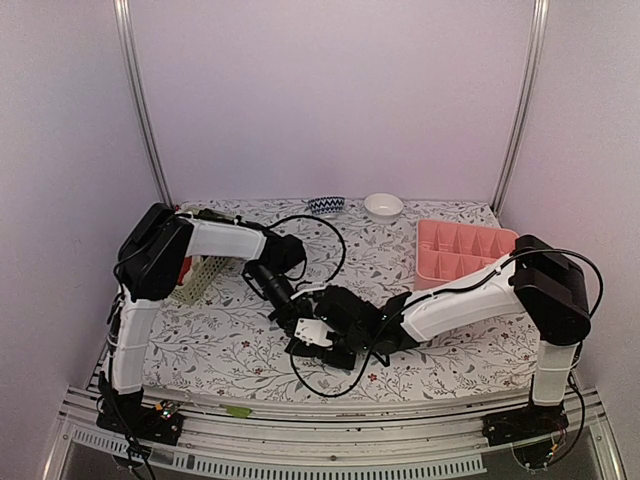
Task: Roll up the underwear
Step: Pick up the underwear from the center of the board.
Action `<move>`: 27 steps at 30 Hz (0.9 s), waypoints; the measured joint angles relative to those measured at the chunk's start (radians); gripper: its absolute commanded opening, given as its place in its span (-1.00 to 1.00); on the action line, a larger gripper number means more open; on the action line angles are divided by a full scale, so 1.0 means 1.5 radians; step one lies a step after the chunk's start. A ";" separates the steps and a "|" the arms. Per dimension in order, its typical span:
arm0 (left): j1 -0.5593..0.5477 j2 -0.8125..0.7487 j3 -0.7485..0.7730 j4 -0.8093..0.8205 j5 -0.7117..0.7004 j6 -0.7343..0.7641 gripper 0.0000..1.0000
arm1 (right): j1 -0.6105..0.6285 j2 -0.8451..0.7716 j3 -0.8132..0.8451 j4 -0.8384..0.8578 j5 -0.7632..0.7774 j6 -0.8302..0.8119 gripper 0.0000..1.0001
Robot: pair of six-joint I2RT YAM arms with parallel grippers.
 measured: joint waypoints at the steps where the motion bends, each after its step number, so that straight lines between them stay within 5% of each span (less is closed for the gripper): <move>1: 0.001 0.004 0.004 -0.006 0.003 0.000 -0.76 | -0.001 0.000 0.000 -0.001 -0.002 0.000 -0.74; 3: 0.007 0.008 0.009 -0.023 0.011 0.001 -0.45 | -0.001 -0.001 0.000 -0.001 -0.006 0.003 -1.00; 5: 0.013 0.008 0.012 -0.030 0.017 -0.001 -0.05 | -0.004 -0.005 0.000 0.000 -0.011 0.013 -1.00; 11: 0.041 -0.015 -0.007 0.013 0.001 -0.031 0.67 | -0.018 -0.012 -0.004 0.006 -0.048 0.075 -1.00; 15: 0.091 -0.097 -0.066 0.090 -0.017 -0.076 0.91 | -0.022 -0.033 -0.020 -0.001 -0.085 0.137 -1.00; 27: 0.198 -0.353 -0.148 0.335 -0.081 -0.223 0.92 | -0.085 -0.130 -0.033 -0.046 -0.130 0.315 -1.00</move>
